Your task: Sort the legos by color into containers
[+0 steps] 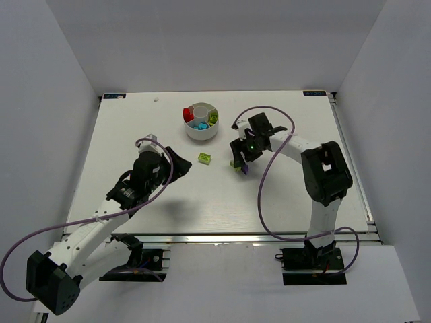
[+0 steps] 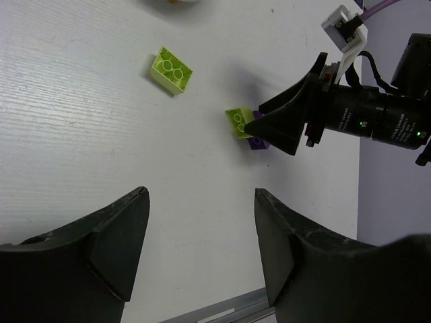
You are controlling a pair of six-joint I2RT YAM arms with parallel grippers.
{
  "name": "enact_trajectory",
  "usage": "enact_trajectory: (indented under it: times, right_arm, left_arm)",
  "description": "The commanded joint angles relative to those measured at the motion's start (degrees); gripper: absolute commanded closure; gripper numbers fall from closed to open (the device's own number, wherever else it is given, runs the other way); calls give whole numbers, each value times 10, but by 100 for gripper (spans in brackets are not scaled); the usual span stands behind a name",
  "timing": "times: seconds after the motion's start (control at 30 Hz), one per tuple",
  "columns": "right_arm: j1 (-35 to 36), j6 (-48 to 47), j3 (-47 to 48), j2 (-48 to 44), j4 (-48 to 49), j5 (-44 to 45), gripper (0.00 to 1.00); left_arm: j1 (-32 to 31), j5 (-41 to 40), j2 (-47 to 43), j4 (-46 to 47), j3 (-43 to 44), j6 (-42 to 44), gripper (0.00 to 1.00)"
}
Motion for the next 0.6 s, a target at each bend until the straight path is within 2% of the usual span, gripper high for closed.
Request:
enact_trajectory:
  times: [0.0,0.13,0.37,0.43,0.5,0.57]
  right_arm:
    - [3,-51,-11,-52,-3,8,28]
    - [0,-115,-64,-97,12,-16,26]
    - [-17,-207,-103,-163,43,-44,20]
    - [-31,-234,-107,-182,52,-54,18]
    - [-45,-256,-107,-198,50,-92,11]
    - [-73,-288,-106,-211,42,-134,11]
  left_arm:
    - [2,-7,-5,22,-7,2,27]
    - [2,-3,6,24,-1,7,27]
    - [2,4,14,52,1,9,24]
    - [2,5,11,62,-5,2,20]
    - [2,1,2,73,-14,-10,12]
    - [2,-3,-5,82,-21,-15,7]
